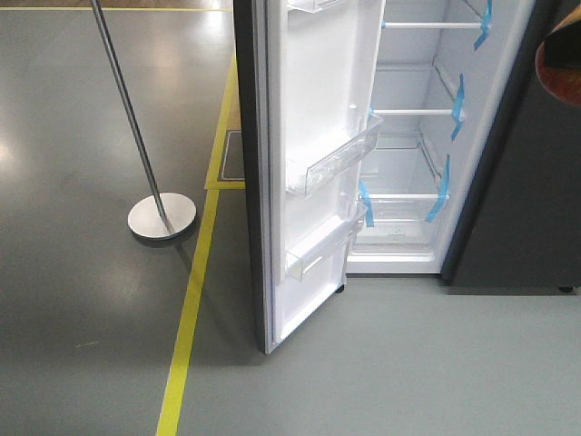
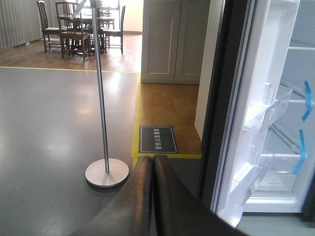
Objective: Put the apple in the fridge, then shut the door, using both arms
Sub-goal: 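Drive up to the open refrigerator door bins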
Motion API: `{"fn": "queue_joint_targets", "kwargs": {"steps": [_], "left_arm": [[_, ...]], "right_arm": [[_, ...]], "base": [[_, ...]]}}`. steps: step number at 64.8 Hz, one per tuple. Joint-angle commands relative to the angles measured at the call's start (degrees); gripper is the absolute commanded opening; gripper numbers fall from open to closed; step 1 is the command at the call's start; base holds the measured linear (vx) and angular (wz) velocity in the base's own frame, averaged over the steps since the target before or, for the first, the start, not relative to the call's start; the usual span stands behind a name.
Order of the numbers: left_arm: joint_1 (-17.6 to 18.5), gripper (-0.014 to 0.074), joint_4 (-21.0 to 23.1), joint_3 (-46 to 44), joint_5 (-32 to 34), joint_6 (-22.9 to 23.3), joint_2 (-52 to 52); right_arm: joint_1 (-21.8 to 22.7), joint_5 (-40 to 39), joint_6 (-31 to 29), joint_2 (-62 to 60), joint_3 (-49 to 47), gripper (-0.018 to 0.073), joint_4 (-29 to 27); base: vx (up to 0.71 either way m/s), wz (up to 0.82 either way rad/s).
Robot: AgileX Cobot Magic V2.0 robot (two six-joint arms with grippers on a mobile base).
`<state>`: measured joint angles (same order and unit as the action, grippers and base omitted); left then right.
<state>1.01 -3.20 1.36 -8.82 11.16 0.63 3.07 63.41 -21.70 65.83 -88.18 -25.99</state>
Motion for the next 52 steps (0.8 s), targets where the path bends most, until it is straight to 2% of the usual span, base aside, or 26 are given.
{"fn": "queue_joint_targets", "kwargs": {"steps": [1, 52], "left_arm": [[0.22, -0.0006, -0.02, -0.99, 4.33, 0.52, 0.82], [0.22, -0.0006, -0.02, -0.99, 4.33, 0.52, 0.82]], "right_arm": [[0.33, -3.86, -0.51, -0.92, -1.53, 0.0025, -1.56], [0.33, -3.81, -0.51, -0.92, -1.53, 0.0025, -1.56]], "base": [[0.14, -0.07], [0.12, -0.06]]}}
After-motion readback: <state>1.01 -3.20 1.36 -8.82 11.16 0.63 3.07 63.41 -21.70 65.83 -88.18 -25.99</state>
